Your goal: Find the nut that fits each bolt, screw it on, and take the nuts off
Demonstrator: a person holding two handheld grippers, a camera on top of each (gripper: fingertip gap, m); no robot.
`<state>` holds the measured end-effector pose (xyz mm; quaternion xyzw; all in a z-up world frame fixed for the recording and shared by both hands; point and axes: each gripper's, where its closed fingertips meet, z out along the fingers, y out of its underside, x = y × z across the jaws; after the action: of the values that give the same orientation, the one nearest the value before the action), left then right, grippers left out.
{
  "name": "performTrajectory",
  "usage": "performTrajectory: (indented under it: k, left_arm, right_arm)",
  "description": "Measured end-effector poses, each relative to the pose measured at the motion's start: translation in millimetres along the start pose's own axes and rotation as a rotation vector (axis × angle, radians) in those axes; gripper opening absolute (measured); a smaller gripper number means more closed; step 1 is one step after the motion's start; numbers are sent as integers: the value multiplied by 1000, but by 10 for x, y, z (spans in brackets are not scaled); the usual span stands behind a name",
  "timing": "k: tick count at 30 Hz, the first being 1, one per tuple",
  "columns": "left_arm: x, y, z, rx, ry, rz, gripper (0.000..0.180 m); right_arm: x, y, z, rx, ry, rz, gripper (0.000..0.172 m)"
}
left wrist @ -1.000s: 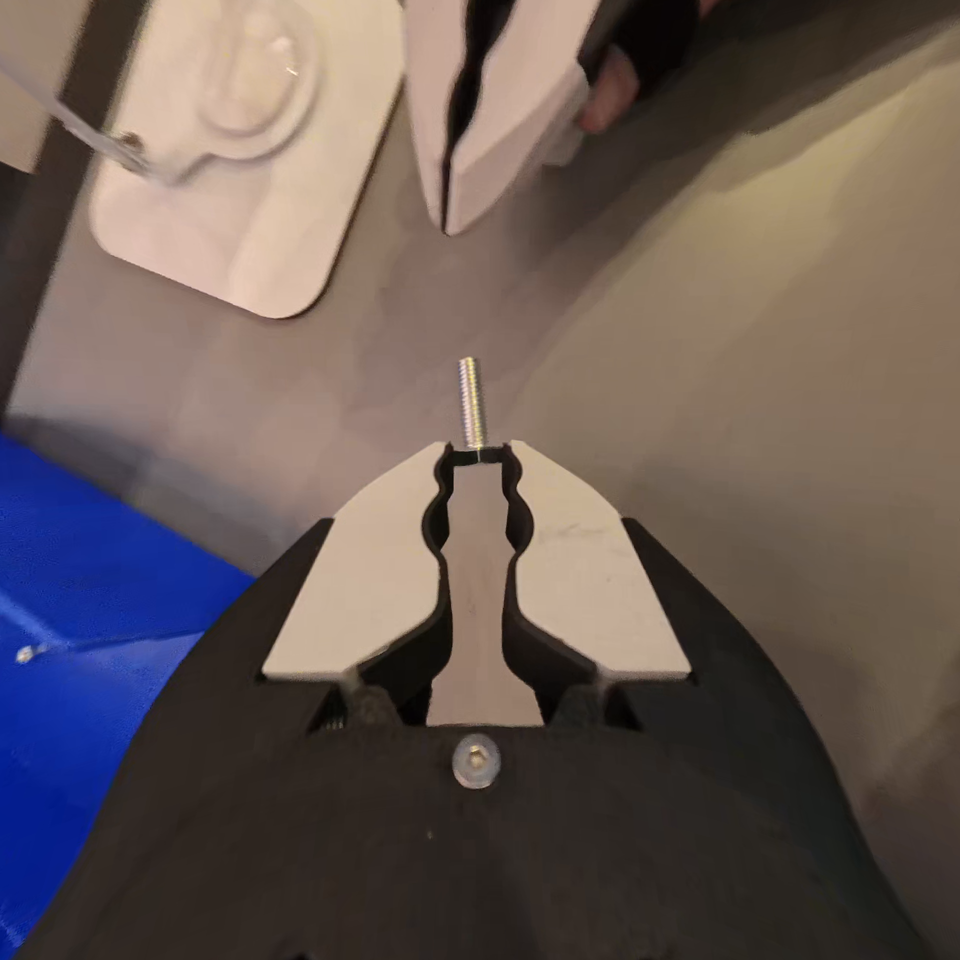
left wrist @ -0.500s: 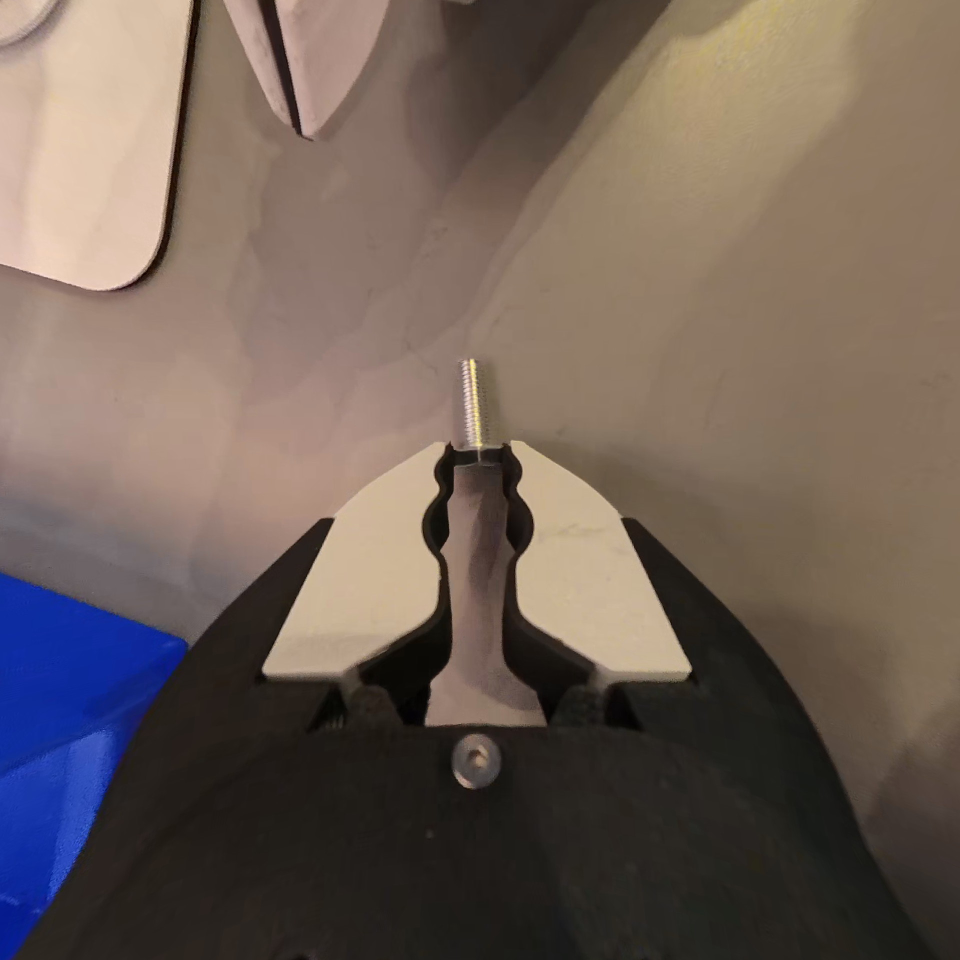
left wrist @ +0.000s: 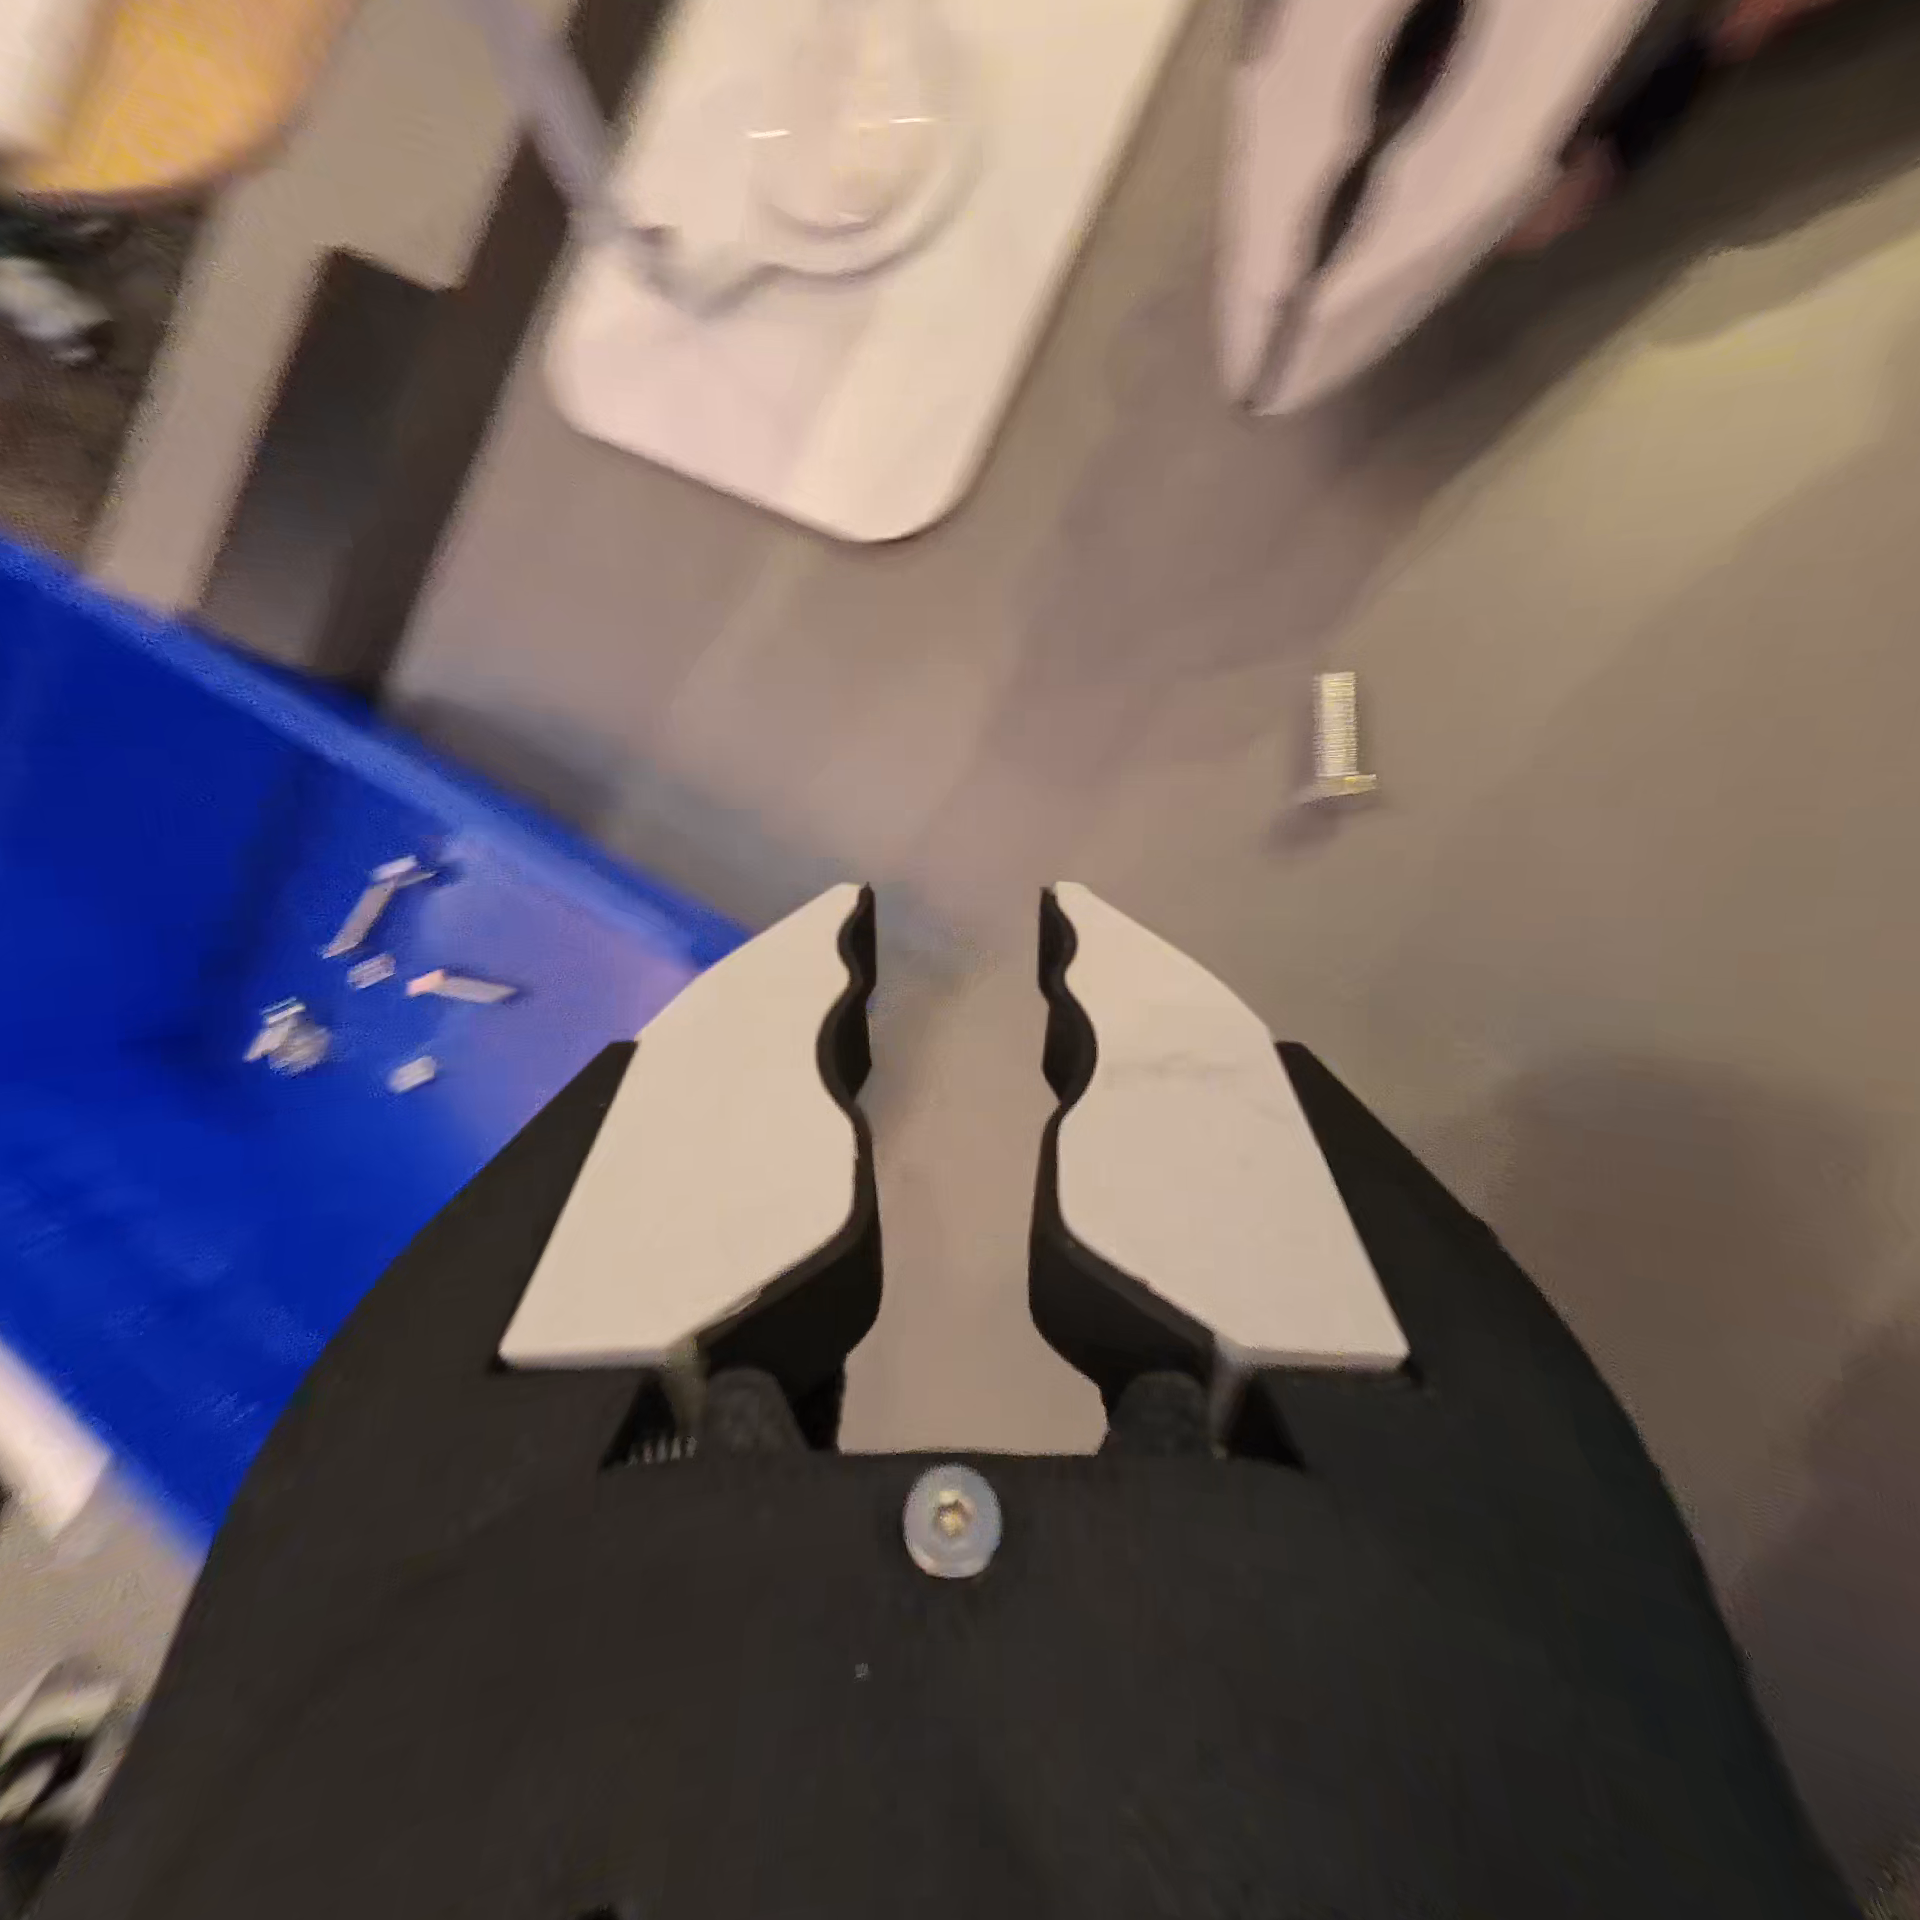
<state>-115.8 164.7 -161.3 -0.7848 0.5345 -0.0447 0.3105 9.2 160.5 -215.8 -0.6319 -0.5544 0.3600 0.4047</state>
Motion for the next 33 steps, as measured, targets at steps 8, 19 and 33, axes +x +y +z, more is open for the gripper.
performTrajectory:
  k: [8,19,33]
  left_arm:
    - [-1728,590,367,-285,-151,-138,34]
    - [-2514,1251,1063,-612,-149,-159,32]
    - [-2623,1400,1281,-710,-31,-260,18]
  right_arm:
    - [-24,4,-1,-1,-5,-16,1]
    - [-48,10,4,-7,-14,-30,1]
    - [-66,3,-5,0,-23,-37,2]
